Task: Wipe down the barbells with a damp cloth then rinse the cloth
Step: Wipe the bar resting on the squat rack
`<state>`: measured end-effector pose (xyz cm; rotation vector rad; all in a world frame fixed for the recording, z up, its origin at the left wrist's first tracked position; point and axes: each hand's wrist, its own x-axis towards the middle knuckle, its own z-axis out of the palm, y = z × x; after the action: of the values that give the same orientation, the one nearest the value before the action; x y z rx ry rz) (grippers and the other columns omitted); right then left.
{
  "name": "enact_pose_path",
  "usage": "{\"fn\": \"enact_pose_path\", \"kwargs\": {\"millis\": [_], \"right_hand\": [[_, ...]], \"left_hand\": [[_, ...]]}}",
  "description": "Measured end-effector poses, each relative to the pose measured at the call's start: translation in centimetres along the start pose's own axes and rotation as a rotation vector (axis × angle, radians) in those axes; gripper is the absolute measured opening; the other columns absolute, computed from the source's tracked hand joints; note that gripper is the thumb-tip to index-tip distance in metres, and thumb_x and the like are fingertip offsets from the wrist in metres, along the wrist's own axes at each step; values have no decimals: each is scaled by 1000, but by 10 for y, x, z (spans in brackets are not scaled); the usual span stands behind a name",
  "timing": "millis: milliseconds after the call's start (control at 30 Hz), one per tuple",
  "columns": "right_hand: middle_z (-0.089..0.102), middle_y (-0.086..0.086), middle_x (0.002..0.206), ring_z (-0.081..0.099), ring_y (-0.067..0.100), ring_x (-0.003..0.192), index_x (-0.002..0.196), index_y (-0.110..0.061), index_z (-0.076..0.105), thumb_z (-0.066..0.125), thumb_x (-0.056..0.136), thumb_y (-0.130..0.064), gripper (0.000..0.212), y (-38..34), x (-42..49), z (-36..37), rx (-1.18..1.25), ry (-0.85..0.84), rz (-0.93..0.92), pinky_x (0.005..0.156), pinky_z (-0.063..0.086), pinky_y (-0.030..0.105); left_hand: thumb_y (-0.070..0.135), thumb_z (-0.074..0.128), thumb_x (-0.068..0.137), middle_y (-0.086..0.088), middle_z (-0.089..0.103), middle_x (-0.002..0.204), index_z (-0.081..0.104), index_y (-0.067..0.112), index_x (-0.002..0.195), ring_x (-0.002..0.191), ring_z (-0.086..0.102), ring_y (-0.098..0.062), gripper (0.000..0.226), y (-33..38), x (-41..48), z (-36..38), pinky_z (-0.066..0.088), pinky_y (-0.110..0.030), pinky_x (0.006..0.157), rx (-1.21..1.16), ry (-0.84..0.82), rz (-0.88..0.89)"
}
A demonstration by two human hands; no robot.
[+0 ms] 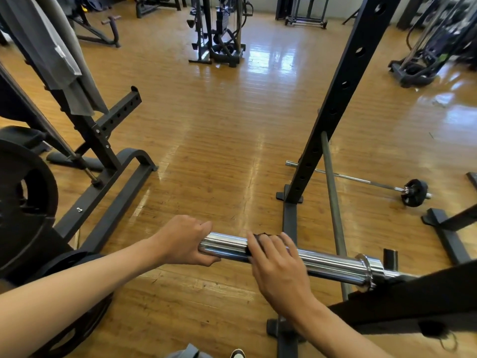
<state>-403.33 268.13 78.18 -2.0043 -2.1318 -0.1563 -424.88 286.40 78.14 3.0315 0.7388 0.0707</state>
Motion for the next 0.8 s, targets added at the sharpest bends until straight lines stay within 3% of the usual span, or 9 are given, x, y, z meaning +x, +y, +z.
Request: {"fn": "enact_pose_path", "kwargs": {"millis": [133,200,267,367,433,533,667,733,800], "right_hand": [[66,-3,102,62,19,94,125,-19,64,41,101,-33,36,41,-29,-13,-34,47,223,102,48,44],[62,-6,81,57,17,73,95,-23,67,42,99,-30,27,37,-15,-24,-48,-13,342,77,50,35],[57,-5,72,54,18,64,78,-23,61,46,98,-24,25,23,12,-34,-98,-190,335,58,41,32],[53,1,77,54,25,72,72,-19,47,44,99,-12,28,-5,54,-35,-19,-369,266,55,38,31],[53,3,80,51,27,74,68,-18,42,39,101,-16,33,-24,82,-29,71,-433,309,58,38,33],[69,8,100,62,31,87,95,-14,68,37,101,-25,33,-59,108,-11,182,-437,278,67,35,34],[70,0,89,67,26,79,101,-20,66,40,97,-33,29,-63,85,6,114,-147,90,65,41,35],[69,-1,96,66,24,86,120,-18,64,40,100,-36,36,-45,54,11,82,-28,26,82,52,40],[67,1,112,64,23,101,140,-15,55,39,102,-36,46,-29,24,12,42,-10,3,100,49,44]], "left_hand": [[88,40,79,15,61,72,55,27,87,57,54,-2,63,-4,0,4,52,-25,54,-21,-16,27],[89,41,78,15,61,72,56,27,88,58,55,-2,64,-3,2,4,53,-25,55,-21,-22,27],[89,41,77,15,61,70,56,27,86,57,55,-3,65,-2,3,3,53,-26,55,-10,-26,19],[88,43,76,14,62,72,57,25,87,58,55,-4,64,1,2,0,53,-27,56,-3,-22,9],[85,47,75,13,63,73,58,24,87,59,57,-6,63,3,3,-2,53,-29,56,-4,-15,0],[72,63,70,13,64,70,55,26,79,59,60,-11,48,6,3,-3,50,-30,55,-58,31,-2],[67,65,72,14,64,74,56,26,84,65,60,-8,44,7,-1,-7,51,-28,60,-74,39,0],[77,55,77,15,61,76,54,25,86,63,55,-6,53,7,-3,-8,50,-26,58,-31,49,-3],[87,47,77,15,60,81,53,25,92,67,54,-4,64,6,-6,-12,50,-25,59,-37,34,-23]]}}
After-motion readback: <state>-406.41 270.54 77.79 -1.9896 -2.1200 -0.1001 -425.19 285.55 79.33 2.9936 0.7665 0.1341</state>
